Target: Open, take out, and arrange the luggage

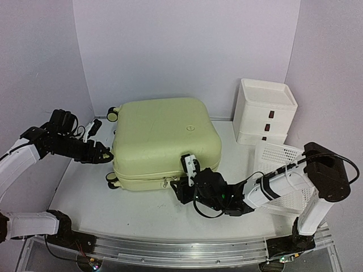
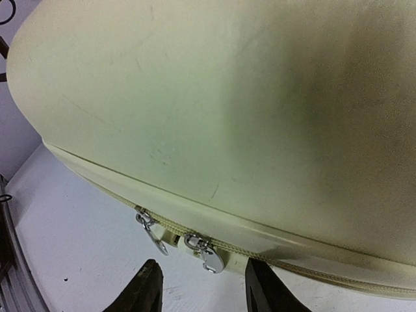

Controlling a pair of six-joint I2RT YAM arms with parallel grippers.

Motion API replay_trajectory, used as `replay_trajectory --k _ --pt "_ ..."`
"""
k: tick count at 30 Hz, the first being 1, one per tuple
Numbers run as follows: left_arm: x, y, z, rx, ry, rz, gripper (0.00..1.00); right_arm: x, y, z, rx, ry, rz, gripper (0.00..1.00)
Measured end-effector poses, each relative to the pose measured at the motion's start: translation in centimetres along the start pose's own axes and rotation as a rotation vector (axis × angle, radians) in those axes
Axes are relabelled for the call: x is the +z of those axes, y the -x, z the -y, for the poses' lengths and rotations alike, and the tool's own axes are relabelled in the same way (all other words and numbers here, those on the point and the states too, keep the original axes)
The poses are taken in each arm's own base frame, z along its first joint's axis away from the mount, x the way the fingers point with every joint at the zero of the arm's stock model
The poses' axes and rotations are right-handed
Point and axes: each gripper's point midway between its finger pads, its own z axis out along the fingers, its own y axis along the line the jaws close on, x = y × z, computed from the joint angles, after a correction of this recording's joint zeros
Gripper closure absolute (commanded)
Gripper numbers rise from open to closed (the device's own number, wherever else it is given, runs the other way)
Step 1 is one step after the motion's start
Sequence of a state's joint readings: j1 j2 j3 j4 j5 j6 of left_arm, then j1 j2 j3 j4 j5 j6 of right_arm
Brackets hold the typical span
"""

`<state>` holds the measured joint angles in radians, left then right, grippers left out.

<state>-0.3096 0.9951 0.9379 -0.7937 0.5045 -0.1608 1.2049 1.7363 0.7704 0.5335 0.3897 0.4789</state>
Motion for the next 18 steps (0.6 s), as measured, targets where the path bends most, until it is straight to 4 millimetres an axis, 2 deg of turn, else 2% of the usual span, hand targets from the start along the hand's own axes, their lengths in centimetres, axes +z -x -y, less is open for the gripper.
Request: replay_trajectory --k 3,7,18 --pt "0.0 0.0 0.0 0.000 0.000 0.000 0.38 0.5 -1.0 0.2 -0.001 -0.006 -0.022 0.58" --pt "0.0 0.0 0.0 0.000 0.000 0.000 0.39 0.6 -0.8 0.1 0.010 -0.002 -0.016 0.58" --pt "0.0 0.0 0.0 0.001 0.000 0.000 0.39 1.5 -0.5 -0.9 0.007 0.029 -0.012 0.71"
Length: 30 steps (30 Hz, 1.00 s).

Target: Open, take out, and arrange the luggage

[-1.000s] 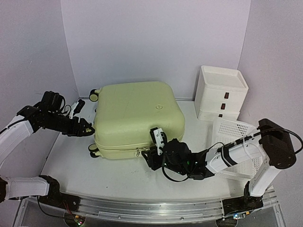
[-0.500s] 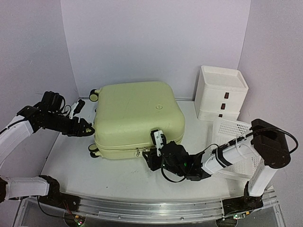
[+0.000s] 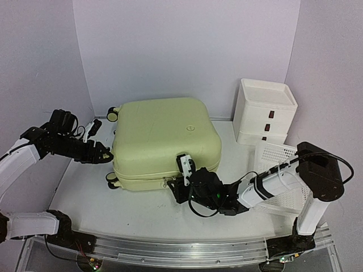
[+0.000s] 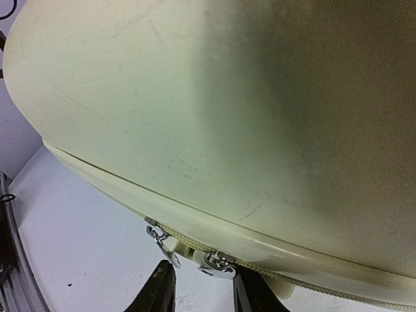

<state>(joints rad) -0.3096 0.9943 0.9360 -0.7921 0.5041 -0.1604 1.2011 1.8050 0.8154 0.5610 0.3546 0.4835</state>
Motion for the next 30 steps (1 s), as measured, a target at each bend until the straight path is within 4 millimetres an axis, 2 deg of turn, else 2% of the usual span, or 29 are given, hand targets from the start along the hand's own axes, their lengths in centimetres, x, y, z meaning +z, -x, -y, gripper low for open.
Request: replay_trajectory --k 9,21,30 --pt "0.0 0.0 0.1 0.000 -0.007 -0.002 0.39 0.2 0.1 0.8 0.007 -0.042 0.019 0.81" --pt "0.0 -0.1 0.3 0.001 -0.017 -0.005 0.39 0.4 0.5 1.1 0.125 -0.085 0.053 0.80" --pt "0.1 0.0 0.5 0.007 -0.025 -0.001 0.40 1.1 1.0 1.3 0.239 -0.143 0.071 0.96"
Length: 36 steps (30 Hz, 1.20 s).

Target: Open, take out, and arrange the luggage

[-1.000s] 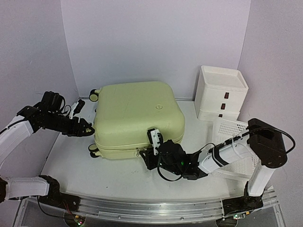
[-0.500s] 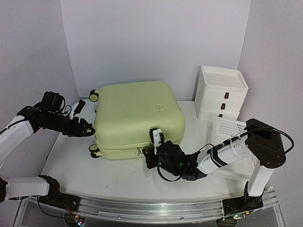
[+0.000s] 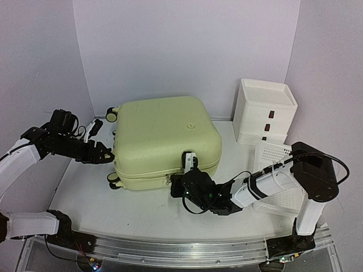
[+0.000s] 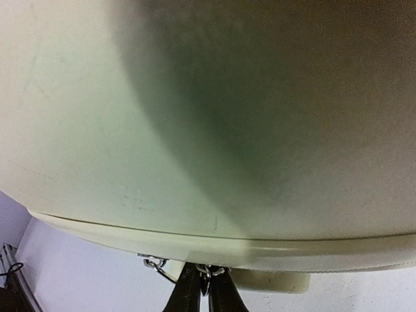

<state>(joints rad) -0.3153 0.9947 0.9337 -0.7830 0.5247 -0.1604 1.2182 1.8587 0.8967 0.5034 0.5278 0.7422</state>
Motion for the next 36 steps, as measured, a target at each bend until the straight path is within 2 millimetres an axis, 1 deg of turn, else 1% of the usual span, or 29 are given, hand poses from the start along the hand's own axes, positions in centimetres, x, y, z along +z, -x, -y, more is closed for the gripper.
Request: replay_trajectory --k 3,7,13,14,18,22,24,26,29,33,36 --pt "0.0 0.0 0.1 0.002 -0.005 0.000 0.41 0.1 0.1 -0.2 0.035 -0.007 -0.002 1.00" --pt "0.0 0.0 0.1 0.002 -0.005 0.000 0.41 0.2 0.2 -0.1 0.048 -0.025 -0.010 1.00" --pt "0.1 0.0 0.3 0.007 -0.011 -0.002 0.42 0.0 0.1 0.0 -0.041 -0.154 -0.098 1.00" --pt "0.1 -0.1 0.4 0.009 -0.013 -0.003 0.42 -0.2 0.2 0.4 -0.080 -0.194 -0.117 1.00" --pt "0.1 -0.1 0.5 0.011 -0.014 -0.004 0.43 -1.4 0.5 3.1 -0.245 -0.346 -0.179 1.00" --pt "0.2 -0.1 0.4 0.010 -0.008 -0.004 0.43 -2.8 0.8 5.3 -0.382 -0.435 -0.229 1.00" --pt "0.2 -0.1 0.4 0.009 -0.007 -0.005 0.43 -3.3 1.1 5.9 -0.439 -0.453 -0.249 1.00" --pt "0.3 -0.1 0.3 0.008 -0.006 -0.007 0.44 -4.0 1.3 6.7 -0.498 -0.460 -0.274 1.00" --pt "0.4 -0.2 0.3 0.006 -0.007 -0.012 0.44 -4.3 1.6 8.1 -0.566 -0.454 -0.322 1.00" --pt "0.5 -0.2 0.3 0.006 -0.007 -0.014 0.45 -4.8 2.0 8.4 -0.612 -0.341 -0.413 1.00" --pt "0.5 -0.3 0.3 0.003 -0.007 -0.020 0.45 -5.3 2.2 9.0 -0.639 -0.207 -0.456 1.00"
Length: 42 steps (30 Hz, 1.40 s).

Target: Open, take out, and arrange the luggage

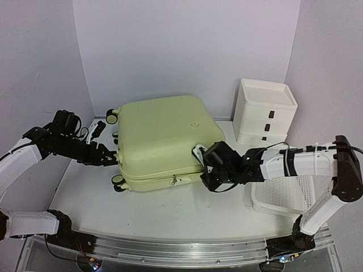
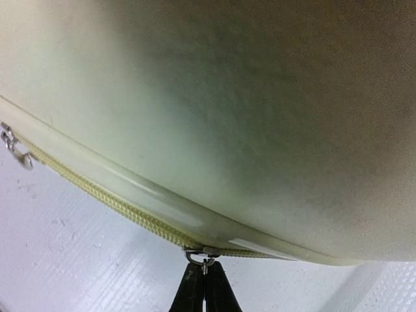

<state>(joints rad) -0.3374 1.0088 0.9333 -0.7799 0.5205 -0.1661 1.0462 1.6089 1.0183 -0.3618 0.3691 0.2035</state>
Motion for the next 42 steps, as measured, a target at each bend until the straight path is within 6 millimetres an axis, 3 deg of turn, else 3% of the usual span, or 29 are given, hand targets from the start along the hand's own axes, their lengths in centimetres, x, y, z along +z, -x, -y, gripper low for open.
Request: replay_trajectory --k 5,7,9,12,14,17,20,28,35,39,42 --pt "0.3 -0.7 -0.8 -0.025 0.033 -0.029 0.45 -1.1 -1.7 2.5 -0.056 0.125 0.012 1.00" --pt "0.4 -0.7 -1.2 -0.026 0.054 -0.026 0.40 -1.6 -2.2 3.3 -0.057 0.168 0.006 1.00" --pt "0.2 -0.6 -1.4 -0.025 0.070 -0.018 0.30 -1.7 -2.3 3.6 -0.057 0.207 0.007 1.00" --pt "-0.4 -0.3 -1.1 -0.025 0.076 0.008 0.03 -1.7 -2.0 3.0 -0.052 0.258 0.021 1.00" --pt "-1.1 -0.2 -0.4 -0.015 0.056 0.027 0.00 -1.7 -1.9 2.3 -0.042 0.288 0.041 1.00" --pt "-2.0 0.4 1.7 0.001 -0.029 0.048 0.00 -1.5 -1.5 1.1 -0.017 0.347 0.082 1.00" --pt "-1.5 0.4 2.9 0.032 -0.087 0.017 0.01 -1.4 -1.1 0.4 0.001 0.380 0.108 1.00" --pt "2.6 0.3 1.9 0.049 -0.071 -0.123 0.03 -1.4 -0.8 -0.2 0.003 0.409 0.121 1.00" --pt "3.3 0.3 1.9 0.048 -0.093 -0.153 0.25 -1.4 -0.9 -0.2 0.023 0.411 0.130 1.00" --pt "3.3 -0.8 1.5 0.013 -0.079 -0.165 0.37 -1.5 -1.0 -0.2 0.056 0.412 0.134 1.00" --pt "3.2 -0.2 2.1 0.027 -0.113 -0.141 0.44 -1.5 -1.0 0.0 0.084 0.394 0.134 1.00"
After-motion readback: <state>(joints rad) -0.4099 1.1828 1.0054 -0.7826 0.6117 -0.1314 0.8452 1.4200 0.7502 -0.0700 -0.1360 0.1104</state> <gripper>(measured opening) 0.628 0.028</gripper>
